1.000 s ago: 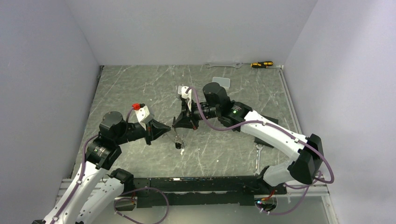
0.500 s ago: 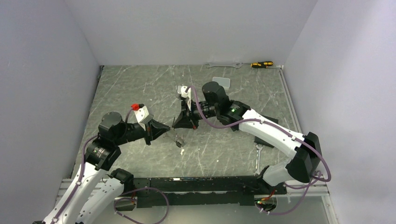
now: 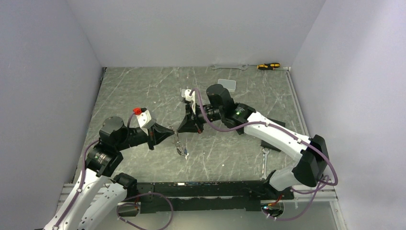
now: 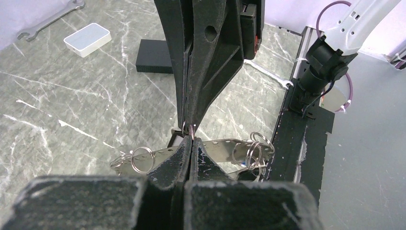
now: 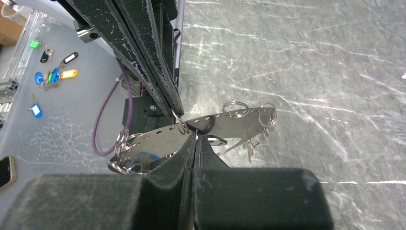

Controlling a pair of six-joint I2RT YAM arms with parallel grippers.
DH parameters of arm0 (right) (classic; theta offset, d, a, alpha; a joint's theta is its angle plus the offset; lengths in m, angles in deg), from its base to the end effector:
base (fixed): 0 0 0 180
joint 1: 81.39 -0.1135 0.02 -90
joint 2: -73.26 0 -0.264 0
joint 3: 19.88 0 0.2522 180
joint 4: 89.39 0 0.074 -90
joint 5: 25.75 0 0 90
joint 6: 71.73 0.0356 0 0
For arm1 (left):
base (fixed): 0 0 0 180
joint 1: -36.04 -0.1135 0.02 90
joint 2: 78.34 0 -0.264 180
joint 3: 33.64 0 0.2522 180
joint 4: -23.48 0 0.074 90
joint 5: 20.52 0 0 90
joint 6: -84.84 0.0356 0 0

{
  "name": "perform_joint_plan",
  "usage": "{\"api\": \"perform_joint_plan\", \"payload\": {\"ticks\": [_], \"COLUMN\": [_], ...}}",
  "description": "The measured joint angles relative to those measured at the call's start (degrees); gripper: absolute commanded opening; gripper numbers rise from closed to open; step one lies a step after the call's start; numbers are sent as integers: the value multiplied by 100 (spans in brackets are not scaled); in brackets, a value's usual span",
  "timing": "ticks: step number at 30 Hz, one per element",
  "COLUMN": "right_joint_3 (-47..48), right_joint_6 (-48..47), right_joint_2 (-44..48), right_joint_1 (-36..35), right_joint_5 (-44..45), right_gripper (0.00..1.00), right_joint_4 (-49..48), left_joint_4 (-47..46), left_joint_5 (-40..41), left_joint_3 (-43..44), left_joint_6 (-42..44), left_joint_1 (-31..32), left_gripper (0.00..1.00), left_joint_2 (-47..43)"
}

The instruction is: Put the keys on the keyring

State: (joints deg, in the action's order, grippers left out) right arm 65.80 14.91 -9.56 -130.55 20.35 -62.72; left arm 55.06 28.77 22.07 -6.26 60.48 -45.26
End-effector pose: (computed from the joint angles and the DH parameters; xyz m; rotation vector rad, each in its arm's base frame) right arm 0.1972 0.2658 0.3478 -1.3682 1.5751 1.2609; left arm 0.1100 -0.0755 0.3389 0.8704 1.5532 -0.9348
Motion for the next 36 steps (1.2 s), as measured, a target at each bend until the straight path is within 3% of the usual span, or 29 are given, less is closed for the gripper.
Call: {"api": "perform_joint_plan", "payload": {"ticks": [7,20,27,36], "right_joint_3": [0,52,1045,1237], "right_joint_6": [-166,-1434,-2081,-2216], "right_joint_2": [9,695,83,-420], "right_joint_1": [0,-9,-81,-151], "right_joint_5": [66,588,422,79], "right_gripper": [0,0,0,0], "right_joint_4": [39,1019,2334,3029], "left_joint_4": [4,-52,-94,-192], "left_joint_5": [2,-149,-426,-603], "left_joint_3": [0,0,4,7], "left_joint_6": [0,0,0,-52], "left_joint_1": [0,0,2,35], "left_gripper": [0,0,0,0], "left_joint_2": [-37,-13,343,640]}}
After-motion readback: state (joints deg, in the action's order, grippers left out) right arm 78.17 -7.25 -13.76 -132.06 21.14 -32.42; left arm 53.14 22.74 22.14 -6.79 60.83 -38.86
